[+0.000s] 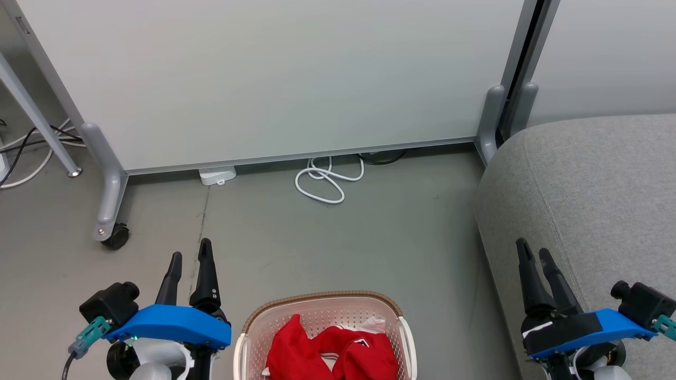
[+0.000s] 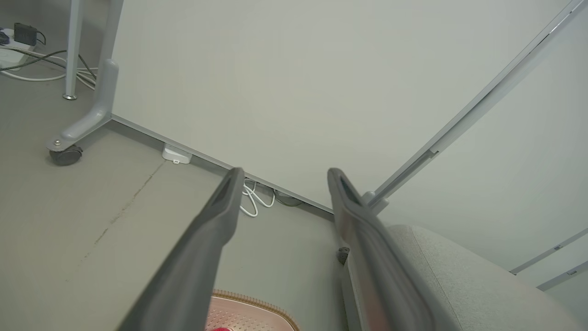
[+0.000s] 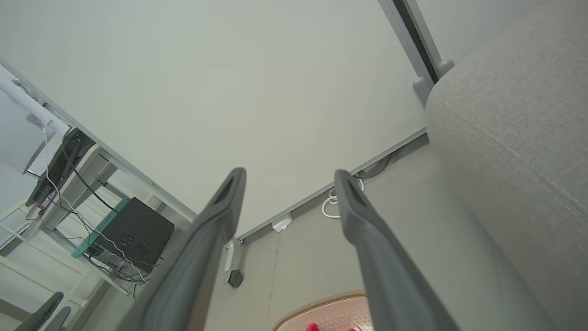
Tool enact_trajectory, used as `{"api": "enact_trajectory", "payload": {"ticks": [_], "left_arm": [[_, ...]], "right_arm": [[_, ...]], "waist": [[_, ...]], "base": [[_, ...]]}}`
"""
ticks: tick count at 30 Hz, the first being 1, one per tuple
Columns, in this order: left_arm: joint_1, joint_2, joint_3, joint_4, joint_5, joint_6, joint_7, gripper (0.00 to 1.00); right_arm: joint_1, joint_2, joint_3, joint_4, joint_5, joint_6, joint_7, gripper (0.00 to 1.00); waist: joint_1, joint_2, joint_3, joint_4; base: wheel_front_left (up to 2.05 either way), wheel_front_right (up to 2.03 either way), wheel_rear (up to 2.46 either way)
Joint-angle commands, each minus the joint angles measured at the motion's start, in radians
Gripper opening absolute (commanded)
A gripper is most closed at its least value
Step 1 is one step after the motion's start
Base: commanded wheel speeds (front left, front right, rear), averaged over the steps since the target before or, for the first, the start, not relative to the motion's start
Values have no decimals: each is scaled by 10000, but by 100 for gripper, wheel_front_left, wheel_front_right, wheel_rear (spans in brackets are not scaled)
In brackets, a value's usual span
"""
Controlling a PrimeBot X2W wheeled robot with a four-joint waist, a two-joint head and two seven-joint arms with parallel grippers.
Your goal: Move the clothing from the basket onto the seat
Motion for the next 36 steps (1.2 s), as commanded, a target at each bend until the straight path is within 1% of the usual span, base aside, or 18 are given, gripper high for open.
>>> {"api": "enact_trajectory", "payload": {"ticks": [1,6,12,29,36], "left_arm": [[-303,107,-98,-39,380,62,-123,100],[-341,139,-279,55,920,139,-276,100],[-374,165,-449,264,1482,124,-447,100],[-651,82,-727,1365,2793,107,-853,100],[-816,53,-822,1908,3277,108,-1010,100]], "right_arm": [[-33,-53,2,-51,-409,25,-122,100],[-27,-54,-9,60,-960,25,-273,100],[-12,-57,39,164,-1691,25,-447,100],[16,-60,148,417,-3372,28,-856,100],[-20,-62,106,772,-4077,30,-1012,100]], "waist": [[0,0,-7,11],[0,0,-28,39],[0,0,-56,60],[0,0,-149,154],[0,0,-175,195]], "base": [[0,0,0],[0,0,0],[0,0,0],[0,0,0],[0,0,0]]}}
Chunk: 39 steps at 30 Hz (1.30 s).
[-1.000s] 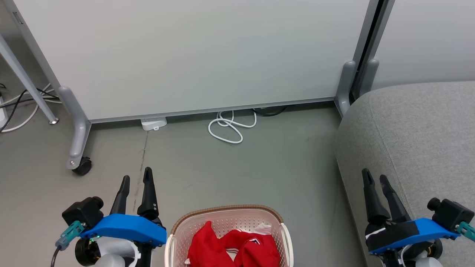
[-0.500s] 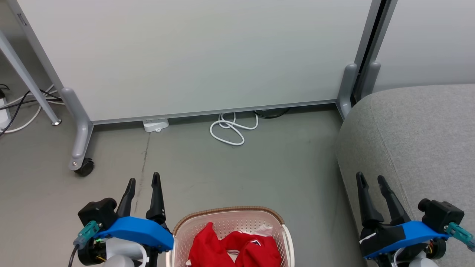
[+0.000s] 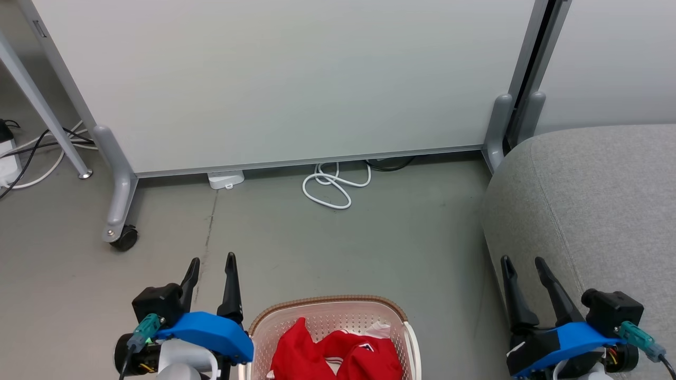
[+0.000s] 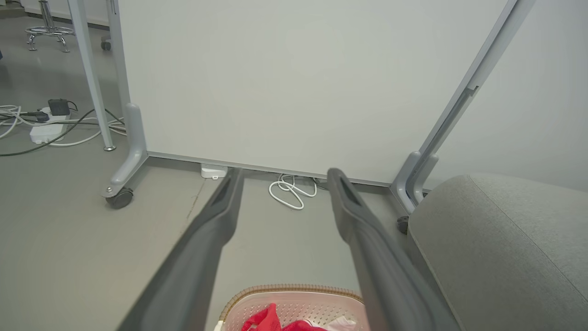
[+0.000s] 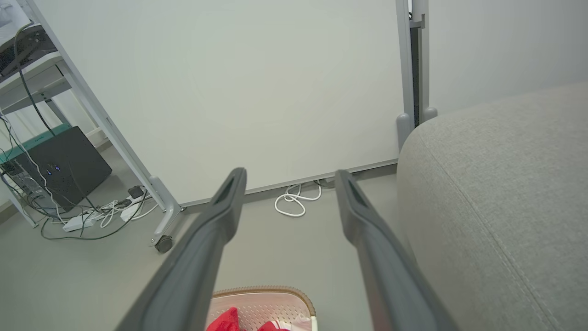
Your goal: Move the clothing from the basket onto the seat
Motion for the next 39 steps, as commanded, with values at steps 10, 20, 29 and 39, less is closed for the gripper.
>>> {"api": "enact_trajectory", "payload": {"ticks": [10,20,29,39], "left_arm": [[-477,12,-222,603,922,74,-282,100],[-607,4,-386,844,1622,148,-474,100],[-626,10,-465,904,2184,174,-645,100],[-518,24,-495,1000,2708,199,-798,100]], "right_arm": [[-220,-56,-116,367,-1184,21,-281,100],[-276,-58,-255,616,-2110,23,-480,100],[-318,-59,-270,778,-2705,25,-642,100],[-286,-60,-227,852,-3183,26,-796,100]], "waist": [[0,0,12,76],[0,0,-13,155],[0,0,-21,212],[0,0,-69,240]], "base": [[0,0,0],[0,0,0],[0,0,0],[0,0,0]]}}
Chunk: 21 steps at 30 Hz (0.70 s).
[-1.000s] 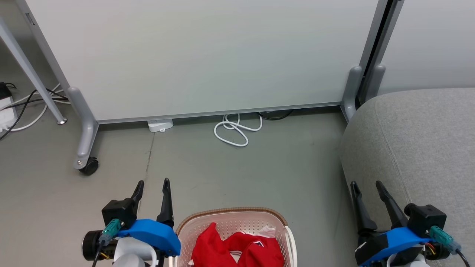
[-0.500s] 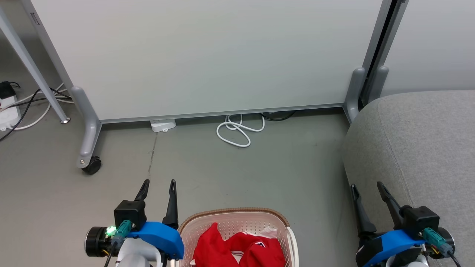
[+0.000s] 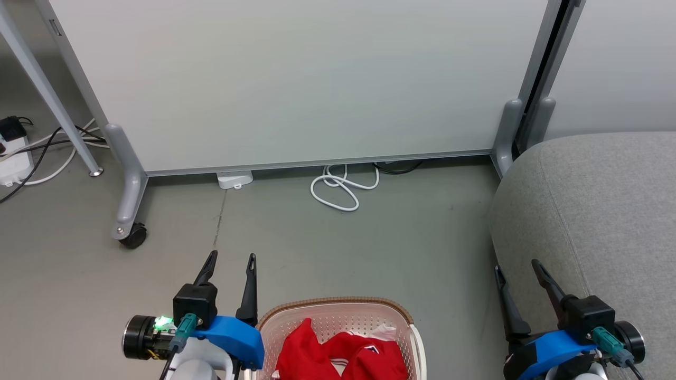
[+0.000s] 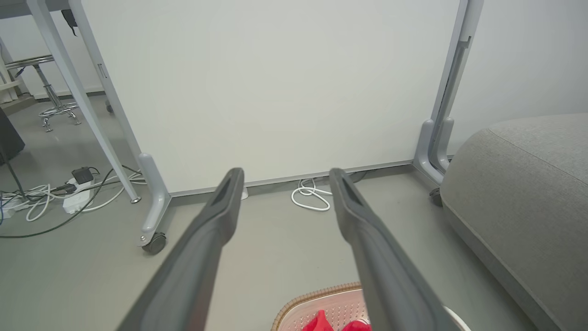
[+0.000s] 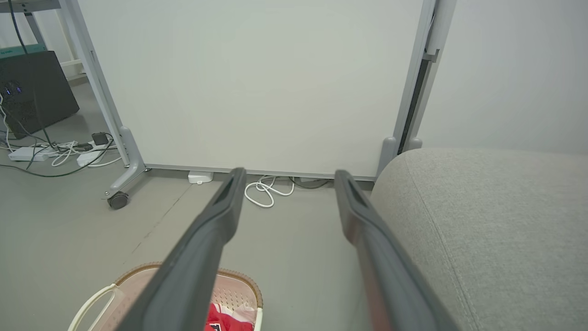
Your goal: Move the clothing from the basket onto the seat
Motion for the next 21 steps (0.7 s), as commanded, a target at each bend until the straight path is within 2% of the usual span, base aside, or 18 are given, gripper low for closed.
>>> {"api": "enact_trajectory", "payload": {"ticks": [1,21], "left_arm": [[-21,36,19,5,61,62,-50,100],[139,-17,199,-144,-98,-30,-49,100]], "right_arm": [[-98,-51,1,9,-57,22,-58,100],[50,-49,-12,-276,213,14,-52,100]], "waist": [[0,0,-7,3],[0,0,-142,46]], "base": [[0,0,0],[0,0,0]]}}
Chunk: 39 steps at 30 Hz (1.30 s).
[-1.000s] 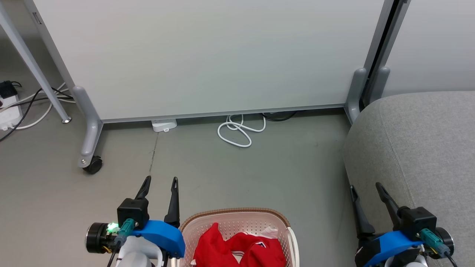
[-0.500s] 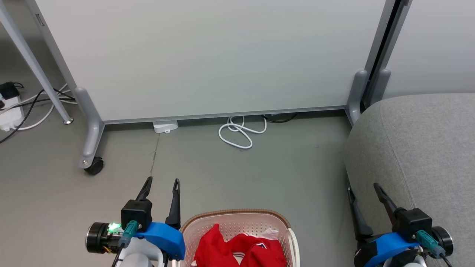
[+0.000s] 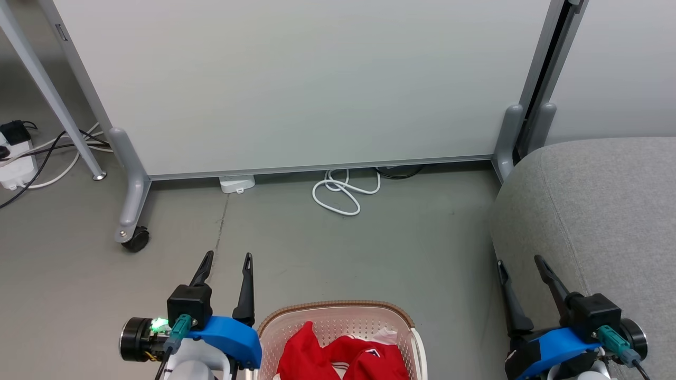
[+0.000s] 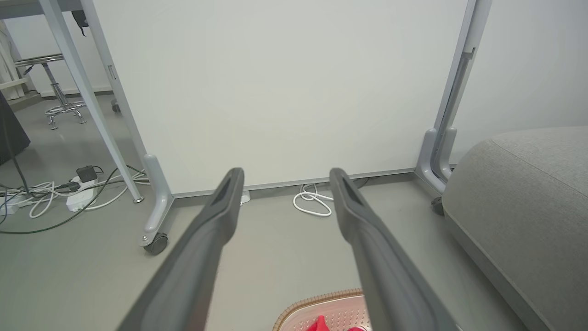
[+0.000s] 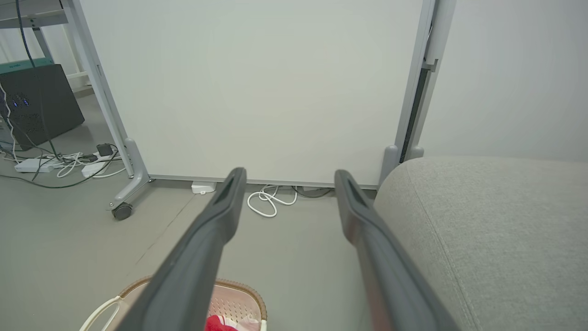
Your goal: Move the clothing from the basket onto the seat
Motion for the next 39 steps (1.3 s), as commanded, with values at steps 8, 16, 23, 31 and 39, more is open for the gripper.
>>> {"api": "enact_trajectory", "payload": {"ticks": [8,16,23,31,39], "left_arm": [[130,1,110,-195,31,15,-49,100],[155,-13,151,-253,75,-25,-49,100],[-415,7,-215,279,300,-363,-47,100],[-1844,40,-939,1632,749,-840,-41,100],[-3446,135,-1841,3369,1259,-1154,-39,100]], "right_arm": [[216,-46,-54,-504,113,5,-30,100],[188,-46,-41,-413,196,5,-32,100],[-45,-48,39,-553,137,5,-30,100],[-607,-43,180,-1020,-61,5,-30,100],[-1447,-43,338,-1516,-193,5,-21,100]], "waist": [[0,0,33,-4],[0,0,84,-46],[0,0,421,-294],[0,0,1825,-697],[0,0,3409,-1075]], "base": [[0,0,0],[0,0,0],[0,0,0],[0,0,0],[0,0,0]]}}
